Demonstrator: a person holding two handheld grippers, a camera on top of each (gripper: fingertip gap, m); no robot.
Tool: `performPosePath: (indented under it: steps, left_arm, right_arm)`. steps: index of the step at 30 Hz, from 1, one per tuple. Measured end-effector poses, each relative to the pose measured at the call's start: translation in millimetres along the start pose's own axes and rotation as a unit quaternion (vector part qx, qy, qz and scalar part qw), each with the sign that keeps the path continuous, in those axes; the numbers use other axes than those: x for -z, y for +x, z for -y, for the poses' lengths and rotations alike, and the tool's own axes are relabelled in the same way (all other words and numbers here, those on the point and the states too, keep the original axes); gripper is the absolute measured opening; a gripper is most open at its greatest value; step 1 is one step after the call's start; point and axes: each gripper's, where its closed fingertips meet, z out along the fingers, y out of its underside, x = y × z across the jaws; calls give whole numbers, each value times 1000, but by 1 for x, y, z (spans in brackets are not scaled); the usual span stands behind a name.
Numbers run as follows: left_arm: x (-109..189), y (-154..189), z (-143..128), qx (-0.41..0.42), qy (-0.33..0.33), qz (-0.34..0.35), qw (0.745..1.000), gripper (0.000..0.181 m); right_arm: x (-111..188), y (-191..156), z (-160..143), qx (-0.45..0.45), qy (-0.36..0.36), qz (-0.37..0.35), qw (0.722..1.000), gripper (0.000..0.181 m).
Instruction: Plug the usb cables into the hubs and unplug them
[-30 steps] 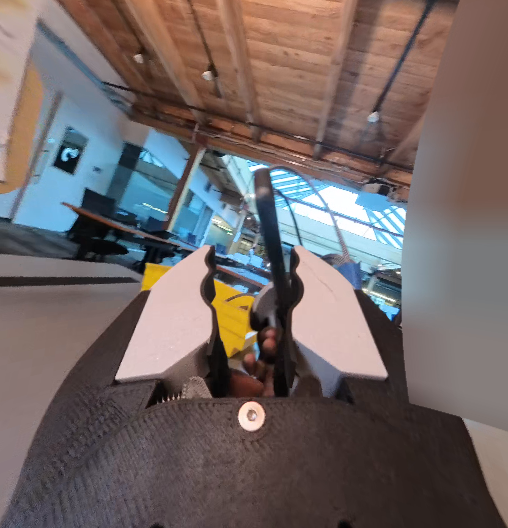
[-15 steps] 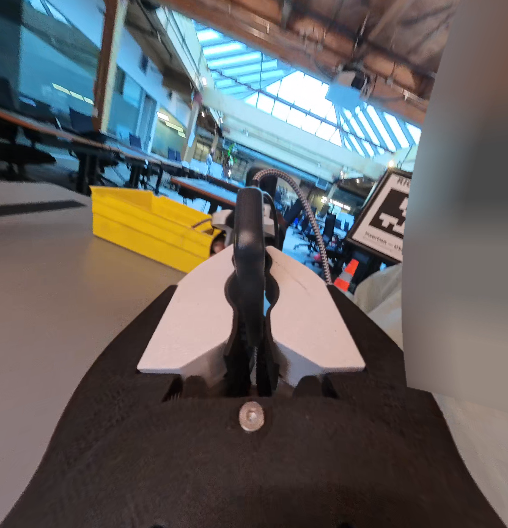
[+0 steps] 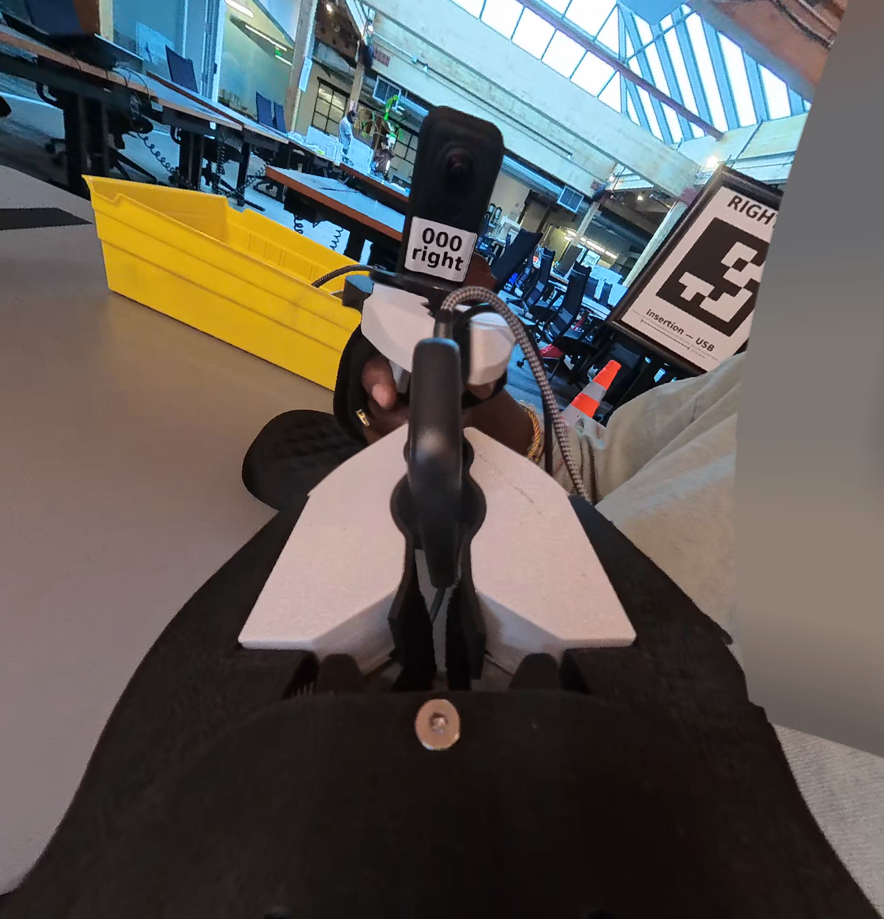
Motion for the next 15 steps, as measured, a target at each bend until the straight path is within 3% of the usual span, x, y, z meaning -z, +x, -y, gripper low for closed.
performPosePath:
  steps: [5,11,15]
  left_arm:
    - [-4,-6,-21,-44,-86,36,995,12]
    - [-7,-9,-29,-25,-112,38,993,11]
    - [-10,-11,-31,-4,-96,31,995,11]
  right_arm:
    - [1,0,-16,-8,-57,1,998,6]
    - [7,3,-28,-10,-108,-14,994,7]
    - [9,5,-33,-27,-89,-9,996,7]
